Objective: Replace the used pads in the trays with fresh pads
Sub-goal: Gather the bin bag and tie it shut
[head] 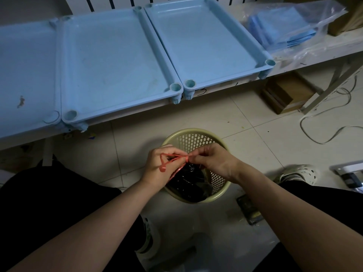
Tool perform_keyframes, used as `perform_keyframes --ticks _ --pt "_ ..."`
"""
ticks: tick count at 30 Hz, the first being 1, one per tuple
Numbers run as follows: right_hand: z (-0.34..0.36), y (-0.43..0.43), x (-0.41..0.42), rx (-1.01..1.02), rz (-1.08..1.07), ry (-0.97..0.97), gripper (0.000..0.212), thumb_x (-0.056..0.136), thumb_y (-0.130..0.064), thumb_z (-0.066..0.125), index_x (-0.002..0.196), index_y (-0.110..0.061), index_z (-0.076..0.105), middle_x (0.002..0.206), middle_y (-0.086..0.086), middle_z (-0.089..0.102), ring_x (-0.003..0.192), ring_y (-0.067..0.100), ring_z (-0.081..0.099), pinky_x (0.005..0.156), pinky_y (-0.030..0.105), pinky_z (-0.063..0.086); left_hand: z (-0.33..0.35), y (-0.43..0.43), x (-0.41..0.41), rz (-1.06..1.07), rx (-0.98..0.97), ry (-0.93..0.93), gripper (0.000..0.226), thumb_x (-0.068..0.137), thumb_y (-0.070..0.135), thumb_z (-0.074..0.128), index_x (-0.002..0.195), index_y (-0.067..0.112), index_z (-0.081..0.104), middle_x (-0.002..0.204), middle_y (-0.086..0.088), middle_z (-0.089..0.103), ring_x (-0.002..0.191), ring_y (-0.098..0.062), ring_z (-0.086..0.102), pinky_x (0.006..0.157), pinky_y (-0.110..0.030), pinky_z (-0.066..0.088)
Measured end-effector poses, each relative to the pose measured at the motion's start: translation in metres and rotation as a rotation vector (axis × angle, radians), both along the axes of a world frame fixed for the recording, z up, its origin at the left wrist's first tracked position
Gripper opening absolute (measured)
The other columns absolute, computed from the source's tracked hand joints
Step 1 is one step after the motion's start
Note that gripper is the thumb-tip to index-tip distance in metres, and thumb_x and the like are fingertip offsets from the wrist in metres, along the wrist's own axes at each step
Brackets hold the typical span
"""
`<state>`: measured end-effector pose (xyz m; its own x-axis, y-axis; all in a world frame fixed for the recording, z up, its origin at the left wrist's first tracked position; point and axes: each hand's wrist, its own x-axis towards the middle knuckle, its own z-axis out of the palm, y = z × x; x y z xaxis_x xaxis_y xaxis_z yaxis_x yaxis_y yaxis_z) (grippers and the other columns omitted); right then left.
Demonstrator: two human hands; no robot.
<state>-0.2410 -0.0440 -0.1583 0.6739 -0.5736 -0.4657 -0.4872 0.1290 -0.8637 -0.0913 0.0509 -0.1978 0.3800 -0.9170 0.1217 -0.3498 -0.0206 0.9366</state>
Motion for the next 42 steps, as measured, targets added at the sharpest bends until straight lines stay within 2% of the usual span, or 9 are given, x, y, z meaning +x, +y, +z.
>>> perform_keyframes --ticks 5,13,20,24,27,30,33,37,42 --pt "-0.002 -0.003 0.003 -0.290 -0.036 0.057 0.011 0.088 -0.012 0.064 0.079 -0.018 0.067 0.084 0.004 0.070 0.081 0.017 0.066 0.080 0.033 0.057 0.007 -0.001 0.005 -0.049 0.002 0.003 0.011 0.078 0.012 0.077 0.089 0.009 0.078 0.082 0.002 0.068 0.078 -0.015 0.067 0.072 -0.026 0.052" --pt "-0.010 -0.013 -0.007 -0.958 0.162 0.332 0.018 0.086 -0.032 0.055 0.081 -0.017 0.046 0.085 0.011 0.065 0.078 0.033 0.060 0.062 0.033 0.041 0.011 0.009 0.023 -0.037 0.205 -0.184 0.013 0.080 0.018 0.076 0.071 0.009 0.073 0.073 -0.004 0.069 0.068 -0.021 0.065 0.067 -0.032 0.052" --pt "-0.024 -0.013 -0.014 -0.589 -0.093 0.256 0.016 0.087 -0.026 0.060 0.075 -0.015 0.060 0.072 0.004 0.065 0.068 0.020 0.060 0.062 0.032 0.048 0.005 0.008 0.023 0.077 0.533 0.064 0.020 0.087 0.024 0.069 0.070 0.013 0.070 0.056 0.002 0.061 0.053 -0.008 0.055 0.057 -0.022 0.044" --pt "-0.012 -0.006 -0.008 0.003 -0.331 -0.064 0.015 0.093 -0.013 0.056 0.079 -0.009 0.059 0.059 0.007 0.057 0.051 0.019 0.049 0.054 0.030 0.043 0.016 0.002 -0.002 0.160 0.285 0.284 0.013 0.090 0.011 0.063 0.077 0.010 0.063 0.101 0.000 0.065 0.070 -0.015 0.064 0.058 -0.026 0.050" --pt "-0.009 -0.002 0.005 0.070 -0.329 -0.127 0.017 0.092 -0.006 0.054 0.077 -0.010 0.060 0.068 0.010 0.061 0.067 0.025 0.055 0.071 0.037 0.047 0.005 -0.003 -0.026 0.031 0.199 0.013 0.013 0.090 0.010 0.062 0.078 0.014 0.059 0.132 0.005 0.049 0.111 -0.015 0.058 0.093 -0.023 0.048" --pt "-0.014 -0.002 0.003 0.017 -0.192 -0.068 0.014 0.092 -0.005 0.055 0.100 -0.013 0.063 0.088 0.008 0.067 0.086 0.020 0.061 0.085 0.032 0.049 -0.021 -0.006 -0.036 -0.199 0.308 -0.306 0.029 0.091 0.012 0.057 0.119 0.015 0.062 0.156 0.005 0.026 0.140 -0.015 0.032 0.117 -0.027 0.025" --pt "-0.032 -0.007 -0.016 -0.270 -0.056 0.169 0.047 0.092 -0.009 0.053 0.137 -0.018 0.045 0.115 0.003 0.068 0.107 0.014 0.059 0.098 0.025 0.043 -0.040 -0.009 -0.038 -0.322 0.583 -0.712 0.057 0.093 0.034 0.052 0.146 0.024 0.036 0.161 0.011 0.005 0.147 -0.019 0.004 0.121 -0.033 0.005" --pt "-0.067 -0.012 -0.046 -0.459 -0.315 0.380 0.059 0.087 -0.020 0.057 0.143 -0.014 0.038 0.135 0.013 0.055 0.125 0.032 0.049 0.105 0.045 0.041 -0.055 -0.021 -0.039 -0.452 0.717 -1.035 0.082 0.088 0.050 0.052 0.153 0.024 0.010 0.155 0.002 -0.034 0.141 -0.031 -0.031 0.117 -0.052 -0.011" --pt "-0.100 -0.019 -0.060 -0.081 -0.508 0.389 0.068 0.088 -0.021 0.067 0.143 -0.008 0.030 0.139 0.016 0.048 0.124 0.032 0.050 0.098 0.037 0.046 -0.089 -0.047 -0.054 -0.688 0.640 -1.295 0.085 0.086 0.065 0.041 0.152 0.016 0.020 0.154 -0.002 -0.035 0.137 -0.035 -0.037 0.110 -0.063 -0.012"
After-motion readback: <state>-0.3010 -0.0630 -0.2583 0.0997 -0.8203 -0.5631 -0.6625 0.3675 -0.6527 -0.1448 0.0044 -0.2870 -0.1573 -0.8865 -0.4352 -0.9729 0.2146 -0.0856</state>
